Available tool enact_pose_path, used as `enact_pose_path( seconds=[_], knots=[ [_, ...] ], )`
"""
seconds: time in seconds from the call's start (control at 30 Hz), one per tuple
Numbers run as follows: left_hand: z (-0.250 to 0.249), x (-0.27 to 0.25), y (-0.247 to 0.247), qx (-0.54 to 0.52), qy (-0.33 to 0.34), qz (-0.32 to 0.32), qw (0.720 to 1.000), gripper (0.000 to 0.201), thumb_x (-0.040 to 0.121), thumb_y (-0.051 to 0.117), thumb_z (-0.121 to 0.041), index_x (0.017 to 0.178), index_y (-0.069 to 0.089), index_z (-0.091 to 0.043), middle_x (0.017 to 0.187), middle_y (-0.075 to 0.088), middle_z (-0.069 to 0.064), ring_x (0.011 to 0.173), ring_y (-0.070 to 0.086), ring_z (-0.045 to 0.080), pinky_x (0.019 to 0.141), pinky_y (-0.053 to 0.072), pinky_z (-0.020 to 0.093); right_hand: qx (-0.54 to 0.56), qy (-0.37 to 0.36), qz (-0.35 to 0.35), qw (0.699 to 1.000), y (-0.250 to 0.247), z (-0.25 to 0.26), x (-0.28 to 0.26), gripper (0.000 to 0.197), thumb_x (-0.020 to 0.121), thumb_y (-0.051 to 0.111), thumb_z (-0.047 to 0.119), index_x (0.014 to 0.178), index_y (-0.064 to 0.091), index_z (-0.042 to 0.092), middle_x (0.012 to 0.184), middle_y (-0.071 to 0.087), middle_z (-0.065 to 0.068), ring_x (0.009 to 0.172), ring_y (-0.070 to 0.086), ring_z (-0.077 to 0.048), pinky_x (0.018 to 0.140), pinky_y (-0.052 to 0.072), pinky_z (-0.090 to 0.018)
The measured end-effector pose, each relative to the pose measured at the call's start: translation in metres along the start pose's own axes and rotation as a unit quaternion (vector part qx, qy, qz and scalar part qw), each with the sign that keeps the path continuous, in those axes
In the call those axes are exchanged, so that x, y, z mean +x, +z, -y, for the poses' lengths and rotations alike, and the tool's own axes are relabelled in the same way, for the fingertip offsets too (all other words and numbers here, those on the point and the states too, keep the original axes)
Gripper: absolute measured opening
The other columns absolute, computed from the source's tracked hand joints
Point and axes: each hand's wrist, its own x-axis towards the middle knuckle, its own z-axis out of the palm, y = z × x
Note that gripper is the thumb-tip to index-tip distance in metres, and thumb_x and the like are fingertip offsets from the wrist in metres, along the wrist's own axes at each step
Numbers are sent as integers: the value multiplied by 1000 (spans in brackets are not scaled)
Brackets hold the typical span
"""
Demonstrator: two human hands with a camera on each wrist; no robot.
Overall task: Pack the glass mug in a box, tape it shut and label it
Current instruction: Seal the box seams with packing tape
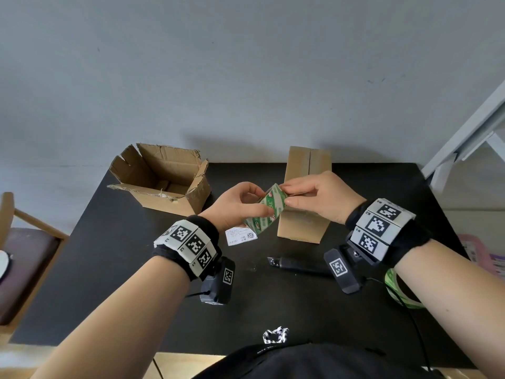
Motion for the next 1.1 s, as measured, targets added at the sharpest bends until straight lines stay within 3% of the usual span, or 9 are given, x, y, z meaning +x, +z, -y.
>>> enact_pose_path(
  seconds=[0.13, 0.27, 0.4, 0.53, 0.63, 0.73, 0.9, 1.0, 1.1],
  knots=[
    [-1, -1, -1, 2, 1, 4, 1000, 41, 60, 71, -27, 97, 53, -21, 104, 67, 6, 91, 66, 22, 85, 56, 41, -25, -15, -10, 1000, 2, 6, -2, 31, 85, 65, 11, 116, 65, 10, 117, 62, 8, 103, 56, 1, 84, 39, 2],
    [1, 0, -3, 12, -7, 4, 1000, 36, 69, 76, -20, 98, 54, -20, 103, 67, 6, 92, 66, 23, 87, 55, 43, -46, -16, -19, 999, 5, 8, -4, 29, 85, 66, 11, 114, 67, 10, 121, 65, 0, 107, 59, -6, 92, 44, -13],
    [2, 0, -2, 8, -10, 7, 1000, 41, 62, 73, -24, 98, 55, -18, 101, 67, 5, 91, 66, 23, 86, 55, 43, -82, -28, -24, 996, 9, 11, -5, 27, 85, 64, 10, 112, 68, 11, 119, 66, -1, 108, 60, -9, 93, 44, -16],
    [4, -2, 3, -9, -15, 10, 1000, 45, 62, 68, -29, 102, 55, -16, 99, 65, 7, 89, 64, 23, 86, 55, 42, -97, -24, -54, 994, 6, 9, -5, 28, 88, 56, 0, 109, 70, 12, 113, 69, -2, 106, 62, -10, 86, 40, -4],
    [5, 0, 2, -12, -15, 1, 1000, 32, 72, 71, -24, 100, 55, -17, 96, 64, 5, 88, 63, 21, 89, 54, 43, -48, -1, -33, 998, 4, 10, -5, 27, 88, 59, 7, 112, 68, 13, 116, 67, 2, 101, 60, -2, 81, 40, 3],
    [7, 3, -1, 5, -16, -1, 1000, 21, 84, 67, -15, 101, 54, -17, 98, 65, 6, 89, 64, 21, 90, 53, 44, -5, 6, -6, 1000, 4, 12, -6, 31, 85, 66, 14, 116, 66, 13, 117, 66, 3, 97, 58, 2, 80, 42, 2],
    [9, 3, -1, 19, -11, 6, 1000, 28, 78, 73, -18, 98, 54, -18, 96, 67, 3, 86, 65, 19, 83, 55, 37, -22, 15, 5, 1000, 3, 9, -5, 32, 85, 66, 13, 117, 65, 11, 122, 64, 0, 105, 56, 0, 82, 40, 2],
    [7, 3, -2, 38, -7, 5, 999, 22, 82, 69, -15, 98, 54, -19, 96, 66, 3, 86, 65, 19, 84, 55, 38, -45, 8, 13, 999, 1, 11, -5, 30, 85, 65, 13, 116, 65, 13, 122, 64, 1, 108, 57, -2, 86, 41, -3],
    [2, 1, -3, 46, -4, 14, 999, 33, 71, 73, -27, 97, 54, -20, 96, 66, 2, 87, 65, 19, 83, 56, 37, -80, -5, 8, 997, 2, 14, -7, 29, 86, 64, 14, 115, 66, 13, 122, 64, 1, 111, 58, -6, 93, 41, -13]
  ],
)
